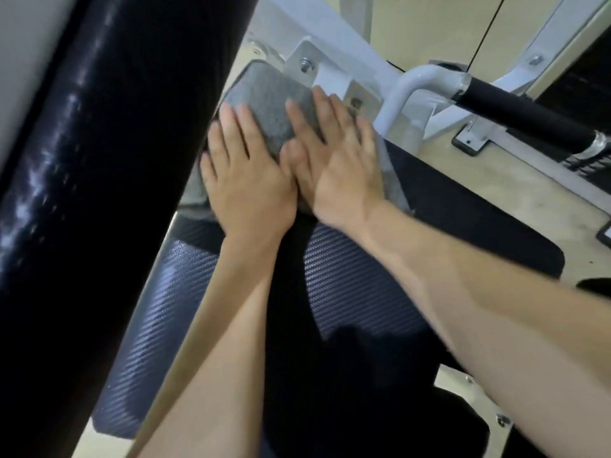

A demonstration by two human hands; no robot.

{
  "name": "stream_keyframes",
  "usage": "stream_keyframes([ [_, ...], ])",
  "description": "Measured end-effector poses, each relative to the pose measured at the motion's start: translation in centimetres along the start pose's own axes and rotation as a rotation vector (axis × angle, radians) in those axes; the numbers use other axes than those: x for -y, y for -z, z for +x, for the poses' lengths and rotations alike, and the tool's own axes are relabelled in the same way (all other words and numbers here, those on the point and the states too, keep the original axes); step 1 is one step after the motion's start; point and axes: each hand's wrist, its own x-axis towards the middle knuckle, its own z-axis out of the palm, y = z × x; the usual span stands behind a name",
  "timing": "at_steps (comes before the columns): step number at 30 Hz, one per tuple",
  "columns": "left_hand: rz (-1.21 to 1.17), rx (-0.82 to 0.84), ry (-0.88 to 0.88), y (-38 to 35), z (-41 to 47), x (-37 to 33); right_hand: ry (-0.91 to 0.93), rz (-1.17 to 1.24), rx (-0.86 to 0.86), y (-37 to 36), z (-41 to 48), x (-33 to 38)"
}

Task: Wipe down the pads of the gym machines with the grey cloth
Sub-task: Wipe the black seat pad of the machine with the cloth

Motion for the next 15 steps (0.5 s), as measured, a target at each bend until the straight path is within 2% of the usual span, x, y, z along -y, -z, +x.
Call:
stream_keyframes([
  [3, 0.023, 0.085, 0.044, 0.5, -8.4, 2.8, 0.010, 0.111, 0.143, -1.1, -8.2, 3.0],
  [7, 0.112, 0.268, -0.022, 0.8, -15.5, 4.8, -0.004, 0.120, 0.244, -1.4, -17.4, 3.6],
  [10, 0.102, 0.255, 0.006, 0.7, -13.5, 3.5, -0.015, 0.095, 0.227, -1.2, -15.4, 2.5],
  [15, 0.001, 0.171, 0.033, 0.2, -4.1, 0.2, 0.002, -0.019, 0.156, -0.1, -5.4, -0.1],
])
